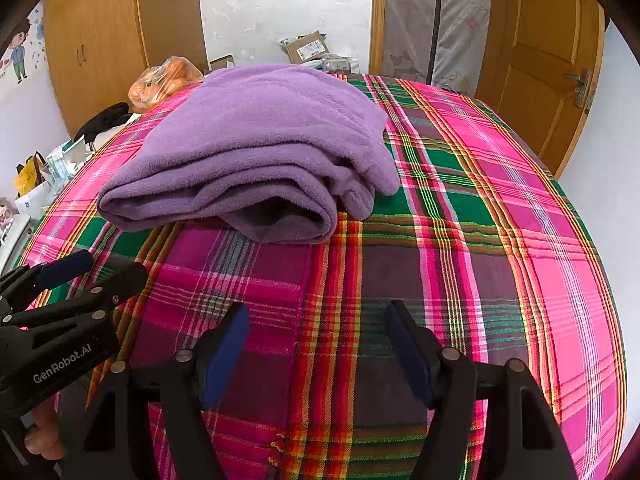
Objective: Fold clothes
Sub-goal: 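Reach both grippers toward the folded lilac towel on the bed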
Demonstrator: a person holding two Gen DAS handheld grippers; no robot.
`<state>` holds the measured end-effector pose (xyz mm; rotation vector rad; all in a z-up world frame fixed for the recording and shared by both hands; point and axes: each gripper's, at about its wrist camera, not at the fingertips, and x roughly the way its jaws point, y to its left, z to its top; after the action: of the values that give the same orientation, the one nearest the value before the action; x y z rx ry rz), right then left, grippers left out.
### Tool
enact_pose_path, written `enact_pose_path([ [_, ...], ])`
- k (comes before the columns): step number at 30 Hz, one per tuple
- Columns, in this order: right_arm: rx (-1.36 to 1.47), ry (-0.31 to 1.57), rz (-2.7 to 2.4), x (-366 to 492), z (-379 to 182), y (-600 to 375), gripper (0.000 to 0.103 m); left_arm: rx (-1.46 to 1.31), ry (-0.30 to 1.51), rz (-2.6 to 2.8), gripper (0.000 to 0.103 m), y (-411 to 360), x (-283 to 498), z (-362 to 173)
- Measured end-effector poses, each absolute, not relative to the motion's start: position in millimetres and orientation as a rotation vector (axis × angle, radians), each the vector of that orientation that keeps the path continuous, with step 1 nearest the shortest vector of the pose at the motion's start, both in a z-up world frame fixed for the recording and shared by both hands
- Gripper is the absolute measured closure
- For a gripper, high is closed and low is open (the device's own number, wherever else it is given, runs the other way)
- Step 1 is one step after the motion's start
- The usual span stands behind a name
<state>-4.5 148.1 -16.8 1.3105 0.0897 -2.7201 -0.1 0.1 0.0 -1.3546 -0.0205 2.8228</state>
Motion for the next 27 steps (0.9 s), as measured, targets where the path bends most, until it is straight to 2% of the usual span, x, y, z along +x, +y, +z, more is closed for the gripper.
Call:
enact_pose_path([
  [16,1.31,0.086,-2.704,-3.9,-15.5,145.1,0.029,-1.356,-0.02,2.824,0.031,1.4,-0.3,0.7],
  [20,1.289,0.029,-2.678,-5.7,-15.2,153.5,0.029,-1.35,-0.022,2.817,0.031,-0.3,-0.3,0.7],
  [21,1.275,-0.015,-2.663,-5.7,-14.2,159.6,0.031,-1.349,-0.022,2.815,0.031,-1.4,-0.4,0.8],
  [23,1.261,-0.099,-2.641,-8.1,-11.8,172.6,0.05,-1.354,-0.026,2.806,0.031,-3.6,-1.4,1.3],
  [25,1.261,-0.19,-2.613,-11.7,-9.1,186.8,0.06,-1.365,-0.049,2.79,0.031,-6.5,-2.9,2.8],
  [27,1.247,-0.286,-2.582,-15.8,-5.8,199.9,0.061,-1.363,-0.081,2.765,0.037,-9.9,-4.3,6.2],
])
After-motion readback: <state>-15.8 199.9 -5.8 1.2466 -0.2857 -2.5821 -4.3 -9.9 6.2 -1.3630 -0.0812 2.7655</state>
